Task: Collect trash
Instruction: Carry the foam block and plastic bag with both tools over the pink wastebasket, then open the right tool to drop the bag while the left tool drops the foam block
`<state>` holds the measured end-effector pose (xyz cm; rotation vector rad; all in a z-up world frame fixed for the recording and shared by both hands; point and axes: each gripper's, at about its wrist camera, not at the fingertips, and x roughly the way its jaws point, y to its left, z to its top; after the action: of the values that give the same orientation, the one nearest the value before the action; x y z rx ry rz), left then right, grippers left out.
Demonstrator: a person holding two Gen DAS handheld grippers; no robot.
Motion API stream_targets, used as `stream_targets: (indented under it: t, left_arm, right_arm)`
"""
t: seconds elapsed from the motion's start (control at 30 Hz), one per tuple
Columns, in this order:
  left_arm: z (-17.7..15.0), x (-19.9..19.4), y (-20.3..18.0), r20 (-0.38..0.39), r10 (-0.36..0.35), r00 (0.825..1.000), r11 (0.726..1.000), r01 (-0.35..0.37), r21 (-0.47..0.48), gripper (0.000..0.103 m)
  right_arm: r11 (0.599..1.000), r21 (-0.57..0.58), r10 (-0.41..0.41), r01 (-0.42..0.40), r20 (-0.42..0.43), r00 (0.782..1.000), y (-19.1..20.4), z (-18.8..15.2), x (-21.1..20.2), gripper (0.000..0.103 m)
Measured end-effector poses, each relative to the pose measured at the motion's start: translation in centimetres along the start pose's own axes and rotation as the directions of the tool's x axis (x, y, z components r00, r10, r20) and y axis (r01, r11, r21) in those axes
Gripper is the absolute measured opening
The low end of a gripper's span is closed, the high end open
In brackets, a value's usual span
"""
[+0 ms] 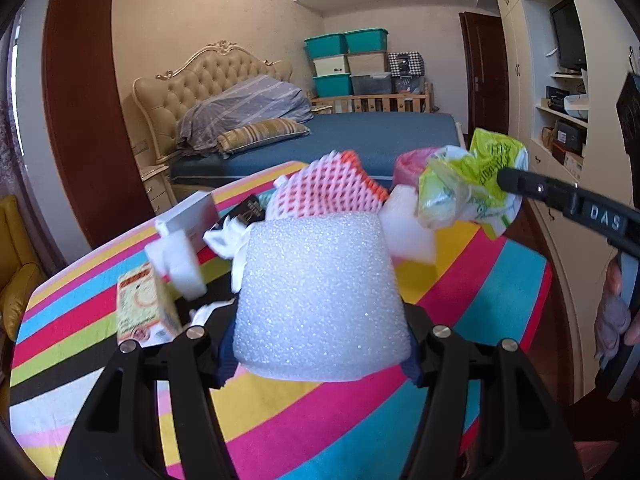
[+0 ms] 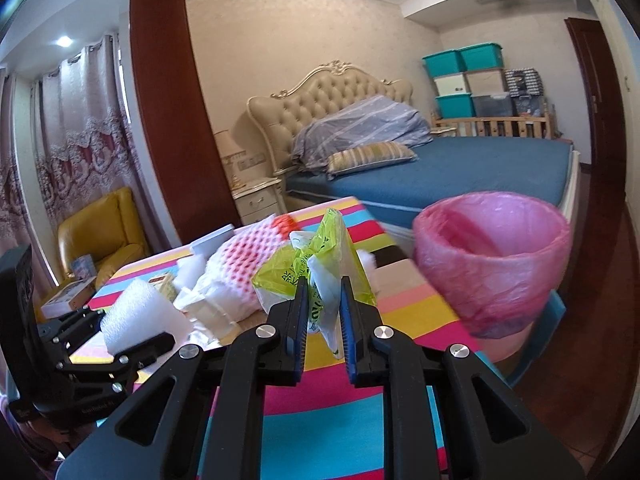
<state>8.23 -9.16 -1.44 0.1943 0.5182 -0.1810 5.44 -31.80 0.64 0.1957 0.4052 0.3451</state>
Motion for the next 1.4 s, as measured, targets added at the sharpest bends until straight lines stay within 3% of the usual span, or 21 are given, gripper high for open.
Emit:
stream_targets:
  t: [0.37,0.57,0.73,0.93,1.23,1.3,1.33,1.37,1.4]
  left_arm:
    - [5.8,4.4,-3.1,0.023,-0.108,0.994,0.994,0.107,0.017,0.061]
    - [10.2,8.4,-6.0,0.012,-0.183,0.983,0.983,0.183,0.03,0.061]
    - [14.0,12.3,-8.2,0.002,-0.202,0.979,0.979,0.202,0.04,0.061]
    - [17.8,18.0,-11.6,-0.037,-0.237,0.971,0.969,0.239,0.055,0.061]
    - [20.8,24.6,-14.9,-0.081,-0.288,0.954,0.956,0.291,0.04,0.061]
    - [21.2,25.8,-15.3,-0.092,-0.312,0.946,0.948,0.315,0.029,0.061]
    - [21.1,26.1,-15.3,-0.098,-0.311,0.945,0.949,0.315,0.026,0.065]
    - [21.2,26.5,-15.4,-0.105,-0.305,0.946,0.951,0.309,0.021,0.072]
    - [21.3,26.9,-15.5,-0.107,-0.292,0.95,0.955,0.295,0.012,0.074]
  right_arm:
    - [0.991,0.014,-0.132,0.132,0.049,0.99,-4.8,2.0,-0.3,0.017]
    - [0.976,-0.019,-0.216,0.218,0.073,0.974,-8.0,3.8,0.4,0.017]
    - [0.961,-0.032,-0.271,0.275,0.087,0.959,-11.2,5.3,1.7,0.017]
    - [0.953,-0.029,-0.299,0.302,0.074,0.951,-15.0,6.6,4.0,0.017]
    - [0.954,-0.028,-0.299,0.3,0.04,0.953,-18.2,6.7,7.2,0.018]
    - [0.954,-0.044,-0.297,0.298,0.035,0.954,-18.6,6.6,8.0,0.025]
    - [0.948,-0.054,-0.313,0.314,0.031,0.949,-18.8,6.5,8.4,0.033]
    - [0.942,-0.058,-0.329,0.331,0.031,0.944,-18.8,6.2,8.5,0.059]
    - [0.941,-0.053,-0.332,0.334,0.041,0.942,-18.8,6.0,8.4,0.076]
